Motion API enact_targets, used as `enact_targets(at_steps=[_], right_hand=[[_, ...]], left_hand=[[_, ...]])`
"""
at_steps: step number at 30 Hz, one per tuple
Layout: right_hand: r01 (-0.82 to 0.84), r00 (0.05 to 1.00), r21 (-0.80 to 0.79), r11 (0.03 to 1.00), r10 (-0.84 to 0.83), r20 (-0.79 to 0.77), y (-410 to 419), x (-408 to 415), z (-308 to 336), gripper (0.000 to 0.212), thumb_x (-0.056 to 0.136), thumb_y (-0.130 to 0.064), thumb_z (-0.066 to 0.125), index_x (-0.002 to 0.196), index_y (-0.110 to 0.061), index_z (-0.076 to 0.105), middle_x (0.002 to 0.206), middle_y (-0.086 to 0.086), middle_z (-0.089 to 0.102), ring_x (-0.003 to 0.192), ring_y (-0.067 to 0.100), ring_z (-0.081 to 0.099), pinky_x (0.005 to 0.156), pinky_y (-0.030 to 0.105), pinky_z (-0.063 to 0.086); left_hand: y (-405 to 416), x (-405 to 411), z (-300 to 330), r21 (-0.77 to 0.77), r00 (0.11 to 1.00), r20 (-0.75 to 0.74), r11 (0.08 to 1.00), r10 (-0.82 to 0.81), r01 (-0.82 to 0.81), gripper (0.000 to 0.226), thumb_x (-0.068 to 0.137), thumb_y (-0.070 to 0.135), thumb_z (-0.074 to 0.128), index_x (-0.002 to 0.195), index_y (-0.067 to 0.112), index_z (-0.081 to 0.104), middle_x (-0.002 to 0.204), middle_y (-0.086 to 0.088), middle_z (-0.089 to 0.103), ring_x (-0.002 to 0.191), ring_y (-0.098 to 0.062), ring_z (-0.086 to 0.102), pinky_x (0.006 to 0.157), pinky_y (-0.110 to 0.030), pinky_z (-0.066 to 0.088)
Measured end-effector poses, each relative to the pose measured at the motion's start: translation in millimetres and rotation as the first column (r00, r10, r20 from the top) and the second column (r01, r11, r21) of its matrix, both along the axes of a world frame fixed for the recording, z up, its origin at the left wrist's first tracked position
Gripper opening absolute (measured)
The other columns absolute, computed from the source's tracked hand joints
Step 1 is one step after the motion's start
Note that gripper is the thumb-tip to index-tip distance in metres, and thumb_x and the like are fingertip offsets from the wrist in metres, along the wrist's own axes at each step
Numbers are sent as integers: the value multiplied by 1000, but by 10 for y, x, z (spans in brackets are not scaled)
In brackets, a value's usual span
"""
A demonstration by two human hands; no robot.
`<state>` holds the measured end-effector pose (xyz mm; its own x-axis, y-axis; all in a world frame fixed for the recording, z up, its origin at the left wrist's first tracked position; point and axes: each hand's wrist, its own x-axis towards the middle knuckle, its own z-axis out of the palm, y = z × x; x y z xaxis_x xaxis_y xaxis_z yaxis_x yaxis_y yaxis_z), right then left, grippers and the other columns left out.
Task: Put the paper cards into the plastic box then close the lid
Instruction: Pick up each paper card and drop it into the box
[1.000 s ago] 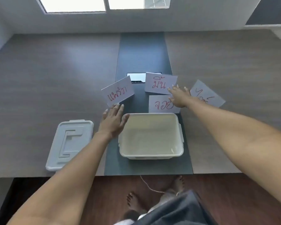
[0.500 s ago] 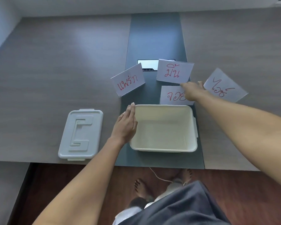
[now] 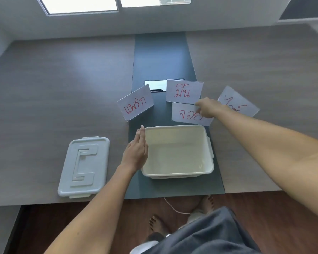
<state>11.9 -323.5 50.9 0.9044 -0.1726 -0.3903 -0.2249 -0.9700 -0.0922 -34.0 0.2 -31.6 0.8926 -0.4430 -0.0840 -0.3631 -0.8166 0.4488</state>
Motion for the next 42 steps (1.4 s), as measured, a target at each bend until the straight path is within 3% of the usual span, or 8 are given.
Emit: enact_targets(at_steps=[4,9,15,18,22,28,34,42], right_hand=[[30,996,72,997,-36,85,-75,64,292,27,97,-16,55,120,-20,66,130,11,61,112,36,60,81,38,49],[15,987,160,987,-41,158,-91,127,725,17,91,-21,66,106,-17,75,114,11,68,100,33,65,86,44,56],[-57,994,218,974,34,107,104,54,1147,26,89,-33,71,113,-26,74,100,-2,70,87,21,69,72,31,56],[-70,997,314,947,59,45,236,-22,1197,23,85,-38,74,107,-31,78,99,-7,74,84,15,74,69,27,59],[-60,990,417,907,106,-88,365,-89,1083,22,79,-36,80,100,-31,81,97,-11,79,87,11,76,78,23,57],[-18,901,469,883,218,-374,490,-150,746,16,81,-30,80,97,-29,80,96,-3,80,83,17,79,82,32,62],[31,822,485,874,253,-509,648,-261,318,33,88,-21,75,120,-13,74,107,3,78,93,22,78,89,40,61],[90,754,491,867,262,-602,772,-493,-100,35,92,-17,69,128,-13,69,115,5,76,102,24,75,95,41,58]], left_hand=[[7,27,8,9,999,-42,1000,10,-10,60,104,19,22,160,13,0,169,-3,8,149,-30,30,105,-46,42],[19,36,9,-60,994,-109,998,8,-14,62,102,16,20,160,17,-2,169,2,6,151,-23,27,111,-46,41],[13,39,14,-89,991,-133,996,-4,-8,60,104,18,18,160,18,-2,169,5,3,153,-17,20,115,-45,37],[20,52,16,-93,991,-134,996,-8,-4,59,105,19,18,160,18,-4,169,6,0,154,-16,18,116,-41,36],[37,70,-4,-96,990,-139,995,-20,6,57,106,21,16,160,18,-4,169,6,-3,155,-15,11,118,-41,33],[63,74,-17,-88,992,-127,996,16,-27,57,107,26,18,160,20,-2,168,8,2,152,-24,25,111,-47,40],[91,80,-46,-78,992,-120,996,25,-34,57,107,27,18,160,19,1,168,7,2,154,-18,17,117,-48,35],[14,53,-47,-92,994,-112,995,17,-27,57,106,27,17,160,18,0,168,7,4,153,-19,22,114,-45,36]])
